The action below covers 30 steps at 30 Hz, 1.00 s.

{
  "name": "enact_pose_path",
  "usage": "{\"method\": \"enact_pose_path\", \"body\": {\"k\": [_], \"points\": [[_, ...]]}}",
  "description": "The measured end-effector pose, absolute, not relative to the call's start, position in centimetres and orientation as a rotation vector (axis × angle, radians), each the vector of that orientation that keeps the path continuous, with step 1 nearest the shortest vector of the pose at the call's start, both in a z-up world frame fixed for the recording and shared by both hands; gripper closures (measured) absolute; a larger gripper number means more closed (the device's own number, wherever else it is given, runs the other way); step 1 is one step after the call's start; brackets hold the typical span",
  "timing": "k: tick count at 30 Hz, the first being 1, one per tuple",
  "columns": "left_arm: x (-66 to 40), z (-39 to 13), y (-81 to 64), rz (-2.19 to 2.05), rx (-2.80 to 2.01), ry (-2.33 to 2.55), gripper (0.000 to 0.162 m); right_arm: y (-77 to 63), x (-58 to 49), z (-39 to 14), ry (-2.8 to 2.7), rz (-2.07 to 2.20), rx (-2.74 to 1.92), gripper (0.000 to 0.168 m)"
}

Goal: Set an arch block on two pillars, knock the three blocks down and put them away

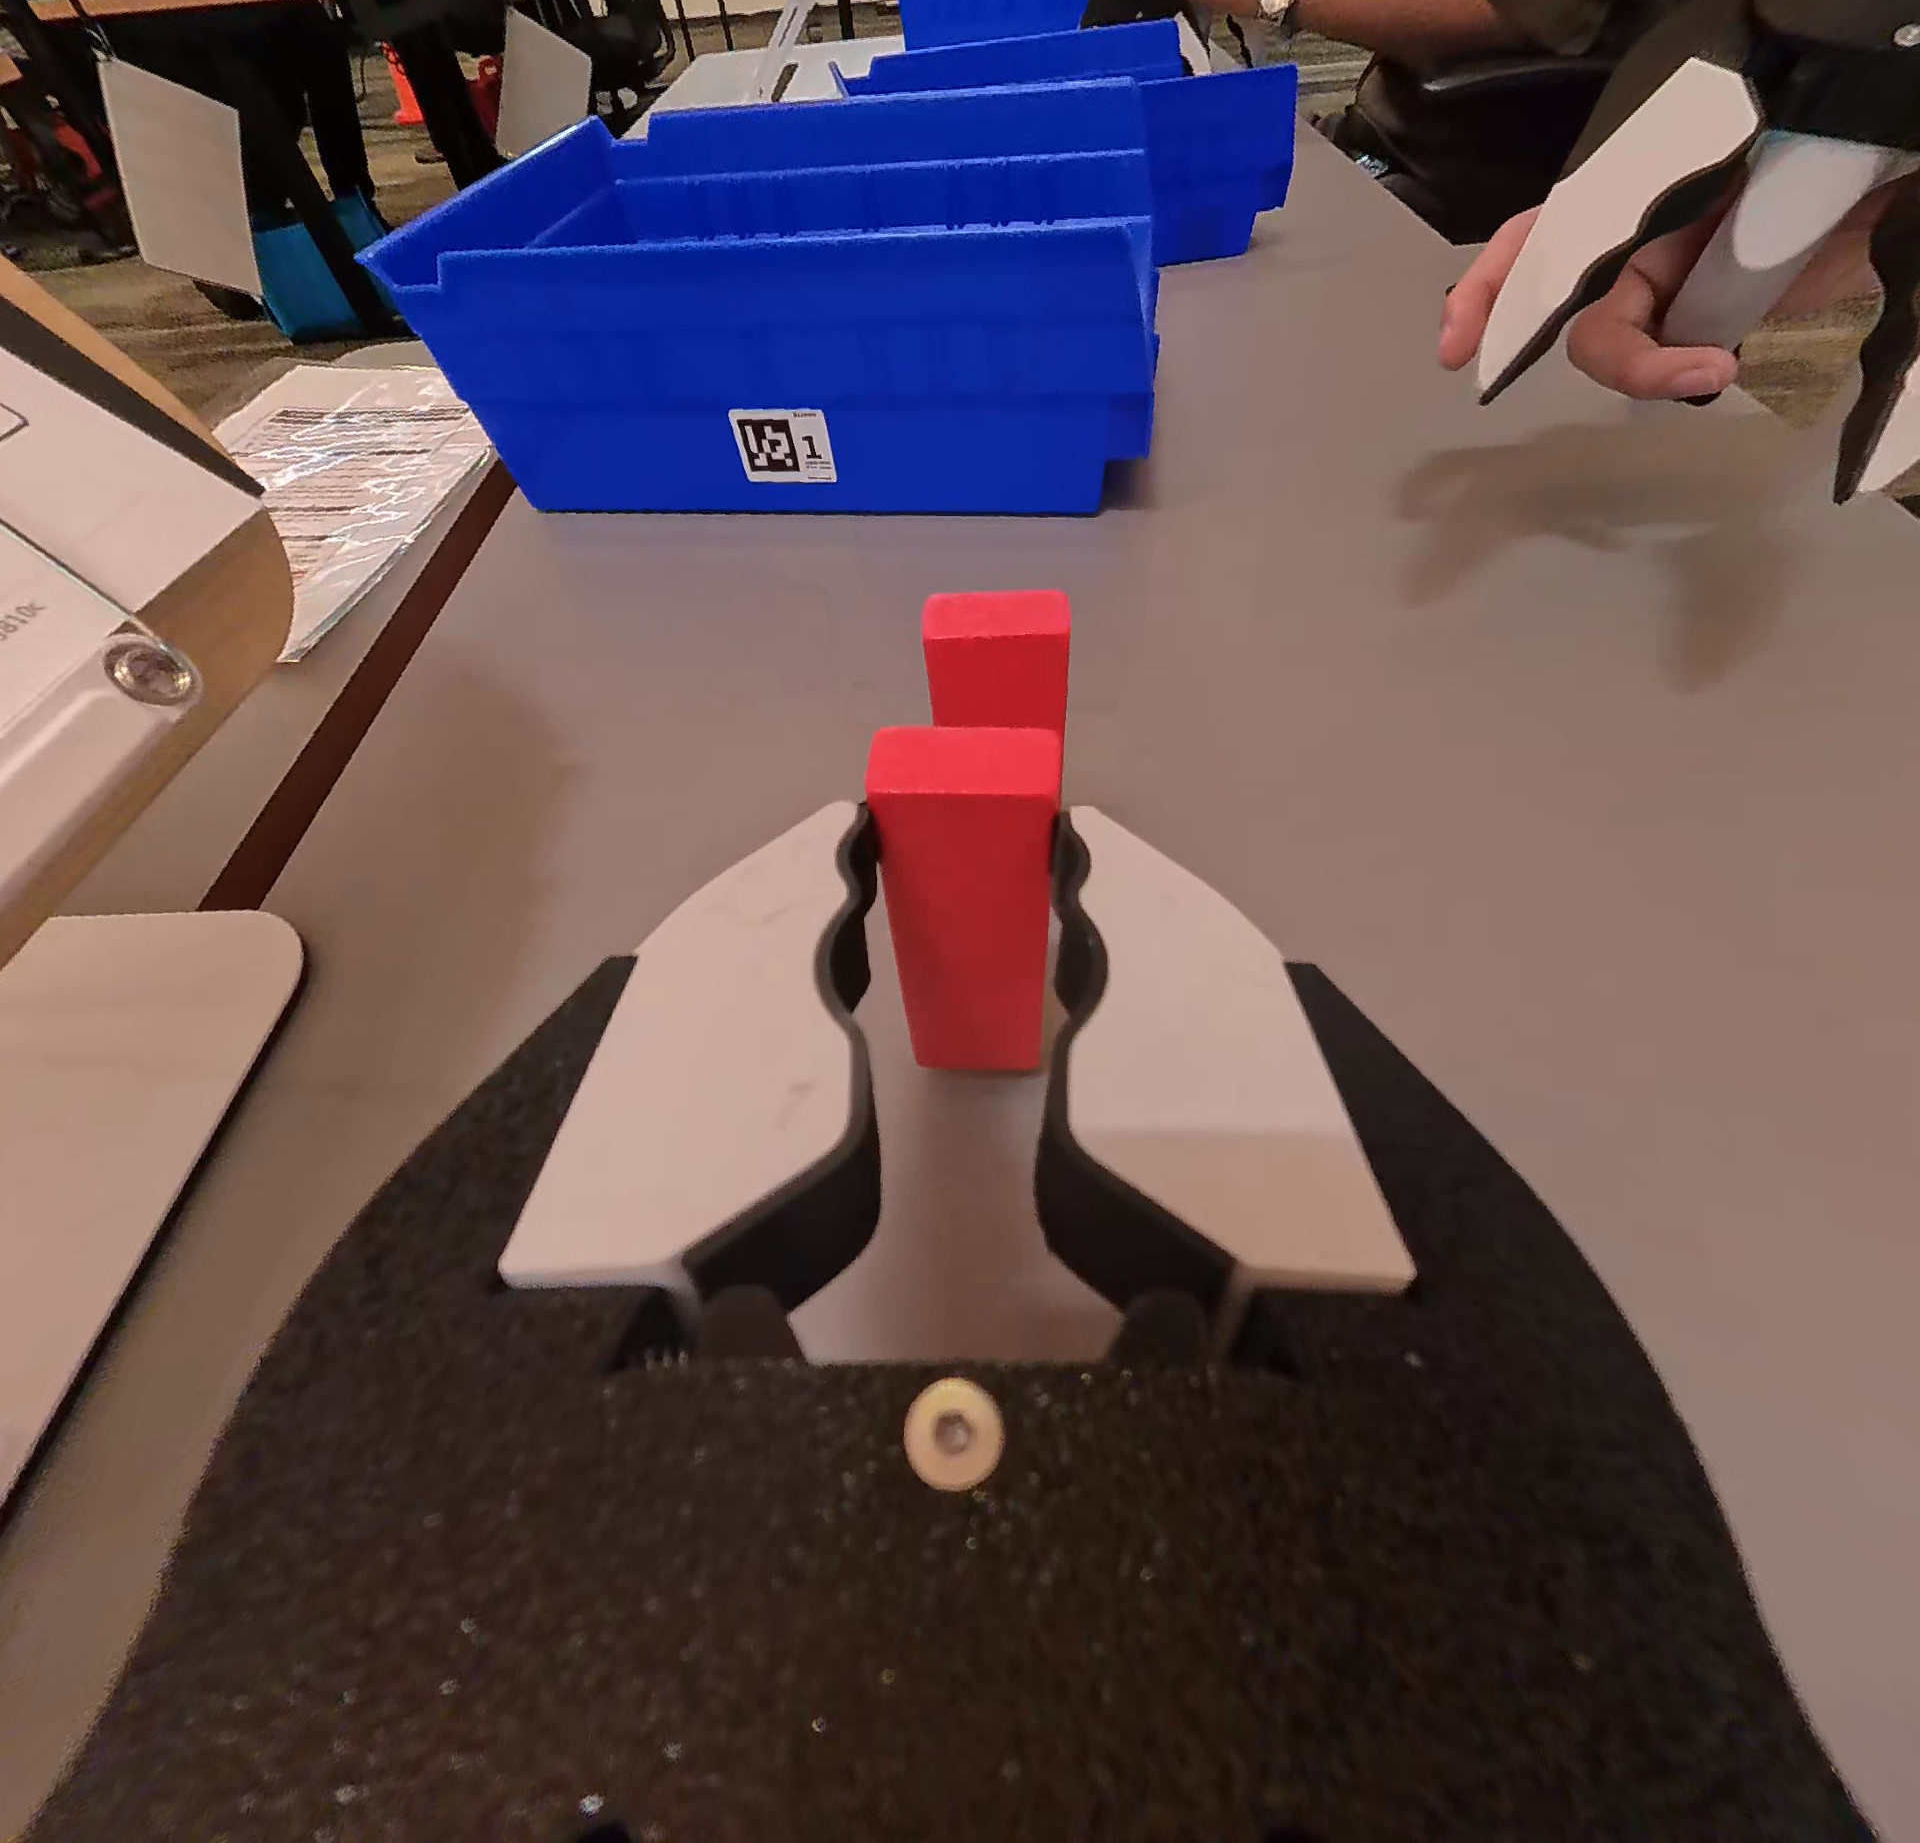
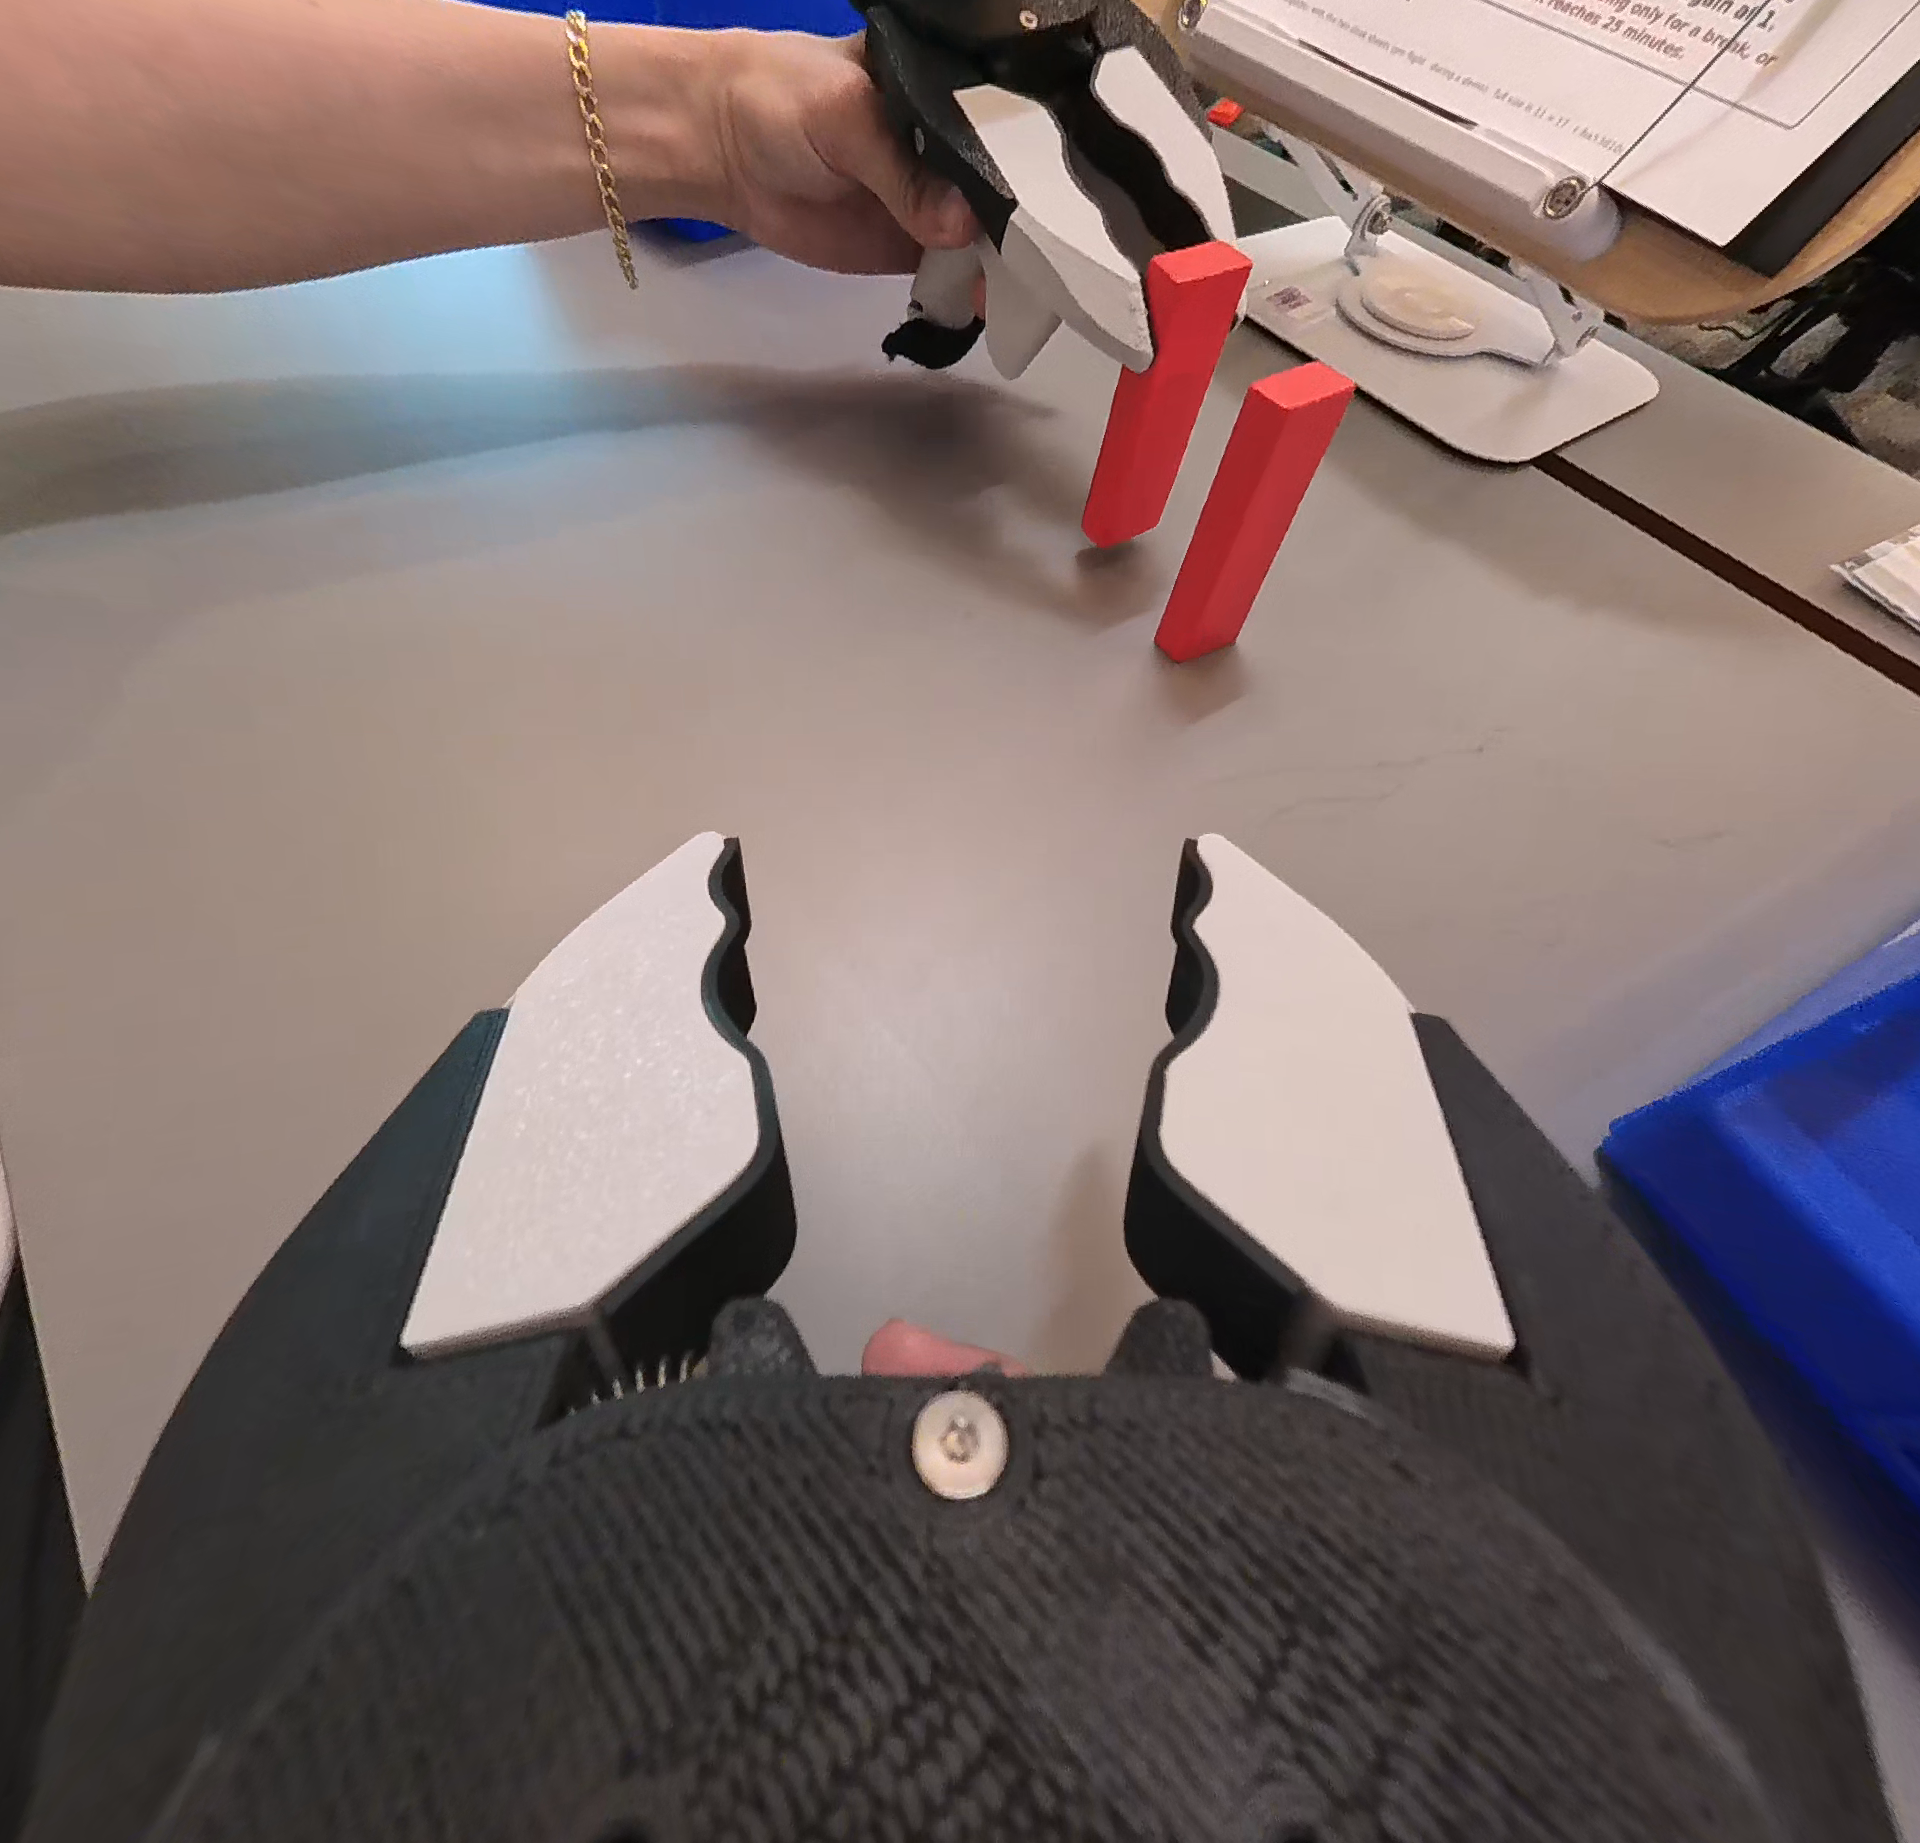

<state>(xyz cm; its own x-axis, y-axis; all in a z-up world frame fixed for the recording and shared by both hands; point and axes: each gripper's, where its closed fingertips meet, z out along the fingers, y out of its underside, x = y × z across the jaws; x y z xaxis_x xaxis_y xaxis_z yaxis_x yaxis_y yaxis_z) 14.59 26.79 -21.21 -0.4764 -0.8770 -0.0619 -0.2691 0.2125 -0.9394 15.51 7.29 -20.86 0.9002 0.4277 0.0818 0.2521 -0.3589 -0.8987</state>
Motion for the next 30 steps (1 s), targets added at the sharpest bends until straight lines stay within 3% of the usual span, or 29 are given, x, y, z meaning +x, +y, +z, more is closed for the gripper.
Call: {"method": "enact_pose_path", "body": {"k": [30], "points": [[14.25, -22.13, 27.23, -1.326, -1.118, 1.823, 0.130, 7.90, 15.89, -21.73, -0.483, 0.231, -1.971, 0.089]]}}
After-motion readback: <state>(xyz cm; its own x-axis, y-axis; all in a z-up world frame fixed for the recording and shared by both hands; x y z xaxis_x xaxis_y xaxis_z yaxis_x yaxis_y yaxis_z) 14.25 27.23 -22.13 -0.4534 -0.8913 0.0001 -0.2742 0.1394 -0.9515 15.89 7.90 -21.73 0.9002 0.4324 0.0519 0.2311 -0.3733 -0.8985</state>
